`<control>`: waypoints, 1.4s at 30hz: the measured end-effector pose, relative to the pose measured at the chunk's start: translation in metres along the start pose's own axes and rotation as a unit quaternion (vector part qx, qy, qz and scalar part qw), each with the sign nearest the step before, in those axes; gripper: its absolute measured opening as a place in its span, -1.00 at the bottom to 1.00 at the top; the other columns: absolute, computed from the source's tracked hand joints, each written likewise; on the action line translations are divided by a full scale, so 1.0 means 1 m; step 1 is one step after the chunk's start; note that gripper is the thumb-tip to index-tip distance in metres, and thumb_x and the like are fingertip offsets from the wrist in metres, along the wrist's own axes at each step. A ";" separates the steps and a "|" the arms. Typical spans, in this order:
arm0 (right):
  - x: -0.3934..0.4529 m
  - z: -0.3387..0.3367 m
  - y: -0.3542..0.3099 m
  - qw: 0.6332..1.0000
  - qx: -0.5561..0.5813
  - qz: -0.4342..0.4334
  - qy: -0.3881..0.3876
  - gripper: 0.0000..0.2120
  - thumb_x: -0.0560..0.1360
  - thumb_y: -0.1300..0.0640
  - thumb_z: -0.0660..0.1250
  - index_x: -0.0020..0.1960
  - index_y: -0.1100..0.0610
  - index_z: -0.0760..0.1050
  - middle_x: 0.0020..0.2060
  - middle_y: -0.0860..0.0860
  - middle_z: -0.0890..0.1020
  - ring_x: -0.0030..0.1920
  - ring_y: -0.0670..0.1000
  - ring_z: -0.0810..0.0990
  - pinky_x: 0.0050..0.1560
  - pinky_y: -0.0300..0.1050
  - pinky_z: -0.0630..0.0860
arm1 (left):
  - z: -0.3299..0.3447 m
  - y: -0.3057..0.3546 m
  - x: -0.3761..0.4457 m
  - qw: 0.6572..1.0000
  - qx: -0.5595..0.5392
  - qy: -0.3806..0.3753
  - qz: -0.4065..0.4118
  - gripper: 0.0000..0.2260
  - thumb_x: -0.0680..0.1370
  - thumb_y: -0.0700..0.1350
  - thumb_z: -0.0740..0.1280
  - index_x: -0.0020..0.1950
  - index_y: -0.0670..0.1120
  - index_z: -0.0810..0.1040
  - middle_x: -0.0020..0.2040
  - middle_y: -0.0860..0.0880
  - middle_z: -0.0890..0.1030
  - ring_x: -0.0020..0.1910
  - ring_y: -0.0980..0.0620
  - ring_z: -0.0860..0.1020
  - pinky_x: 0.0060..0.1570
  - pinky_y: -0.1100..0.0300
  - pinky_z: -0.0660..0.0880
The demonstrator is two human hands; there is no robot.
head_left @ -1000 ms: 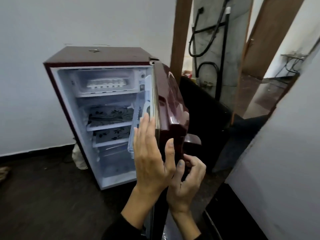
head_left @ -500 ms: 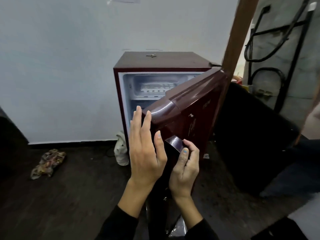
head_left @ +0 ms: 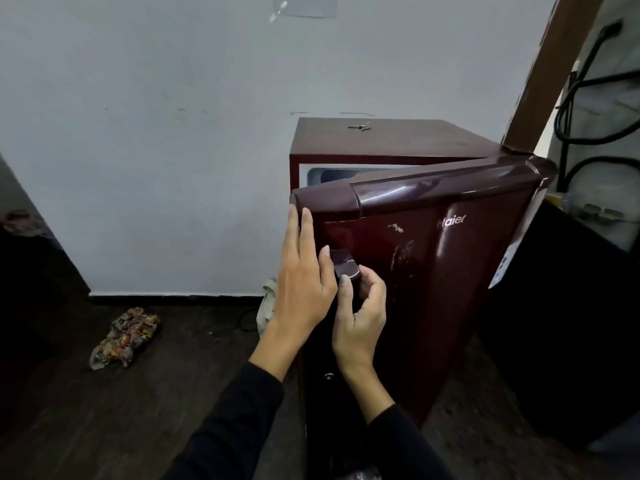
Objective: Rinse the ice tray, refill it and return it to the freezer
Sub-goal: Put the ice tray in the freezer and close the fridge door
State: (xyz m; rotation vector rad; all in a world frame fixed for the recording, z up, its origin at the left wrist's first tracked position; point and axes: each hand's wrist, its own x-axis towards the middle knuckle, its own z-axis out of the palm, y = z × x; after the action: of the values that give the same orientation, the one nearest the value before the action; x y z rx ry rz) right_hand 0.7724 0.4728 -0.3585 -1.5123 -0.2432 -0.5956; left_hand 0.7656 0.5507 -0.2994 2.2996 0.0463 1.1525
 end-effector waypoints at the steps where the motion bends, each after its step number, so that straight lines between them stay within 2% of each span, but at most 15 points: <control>1: 0.003 0.008 0.003 1.000 -0.001 0.001 -0.004 -0.64 0.55 -0.04 0.25 0.23 0.16 0.45 0.10 -0.04 0.55 0.12 -0.10 0.55 0.13 -0.24 0.48 | 0.002 -0.008 0.007 1.000 0.002 -0.003 -0.001 -0.49 0.63 -0.13 0.11 0.54 -0.17 0.03 0.56 -0.14 0.04 0.54 0.02 0.02 0.39 0.49 -0.06; 4: 0.015 0.029 0.011 1.000 -0.011 0.000 -0.015 -0.70 0.55 0.05 0.30 0.24 0.15 0.45 0.10 -0.04 0.54 0.12 -0.18 0.52 0.11 -0.40 0.41 | 0.008 -0.026 0.027 1.000 0.000 -0.011 -0.005 -0.50 0.63 -0.14 0.11 0.54 -0.16 0.04 0.56 -0.15 0.02 0.53 0.00 0.03 0.33 0.55 -0.07; 7: 0.026 0.047 0.019 0.999 -0.021 -0.001 -0.026 -0.70 0.55 0.09 0.32 0.25 0.15 0.45 0.11 -0.04 0.54 0.13 -0.19 0.51 0.11 -0.43 0.40 | 0.015 -0.041 0.044 1.000 -0.002 -0.020 -0.012 -0.50 0.63 -0.14 0.11 0.54 -0.15 0.04 0.56 -0.15 0.00 0.53 -0.02 0.04 0.38 0.38 0.04; 13: 0.048 0.072 0.030 0.998 -0.041 -0.017 -0.033 -0.72 0.55 0.12 0.32 0.23 0.17 0.47 0.09 -0.04 0.55 0.10 -0.19 0.52 0.09 -0.48 0.38 | 0.027 -0.063 0.071 0.999 0.000 -0.046 -0.019 -0.49 0.64 -0.13 0.08 0.55 -0.14 -0.01 0.56 -0.16 -0.05 0.53 -0.07 0.05 0.39 0.16 0.25; 20: 0.066 0.090 0.040 0.996 -0.070 -0.027 -0.041 -0.73 0.55 0.16 0.32 0.22 0.21 0.47 0.08 -0.01 0.55 0.07 -0.11 0.53 0.09 -0.47 0.41 | 0.037 -0.077 0.092 0.997 0.011 -0.067 -0.033 -0.48 0.65 -0.03 0.06 0.55 -0.16 -0.03 0.56 -0.19 -0.09 0.54 -0.09 0.02 0.39 0.19 0.17; 26: 0.072 0.096 0.045 0.995 -0.081 -0.027 -0.043 -0.72 0.54 0.19 0.32 0.23 0.23 0.47 0.08 0.00 0.55 0.08 -0.12 0.52 0.08 -0.46 0.41 | 0.044 -0.079 0.098 0.996 0.011 -0.074 -0.043 -0.46 0.65 0.00 0.04 0.55 -0.16 -0.07 0.56 -0.19 -0.13 0.54 -0.09 -0.02 0.31 0.32 0.02; 32: 0.079 0.100 0.046 0.995 -0.080 -0.018 -0.052 -0.72 0.53 0.19 0.33 0.23 0.21 0.46 0.08 -0.02 0.55 0.10 -0.09 0.53 0.12 -0.32 0.46 | 0.047 -0.084 0.106 0.995 -0.006 -0.086 -0.051 -0.46 0.65 -0.01 0.04 0.55 -0.17 -0.06 0.56 -0.19 -0.14 0.54 -0.10 -0.04 0.40 0.23 0.04; 42: 0.082 0.103 0.047 0.995 -0.084 -0.016 -0.052 -0.72 0.53 0.20 0.32 0.23 0.22 0.46 0.08 -0.01 0.56 0.09 -0.09 0.54 0.12 -0.26 0.49 | 0.052 -0.089 0.108 0.994 -0.018 -0.090 -0.052 -0.46 0.65 -0.02 0.04 0.55 -0.17 -0.07 0.56 -0.18 -0.17 0.54 -0.10 -0.05 0.43 0.19 0.07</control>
State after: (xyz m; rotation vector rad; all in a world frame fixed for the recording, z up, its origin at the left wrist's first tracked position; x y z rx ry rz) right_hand 0.8860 0.5539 -0.3504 -1.7069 -0.3043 -0.5742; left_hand 0.8912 0.6306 -0.2890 2.3299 0.0758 0.8851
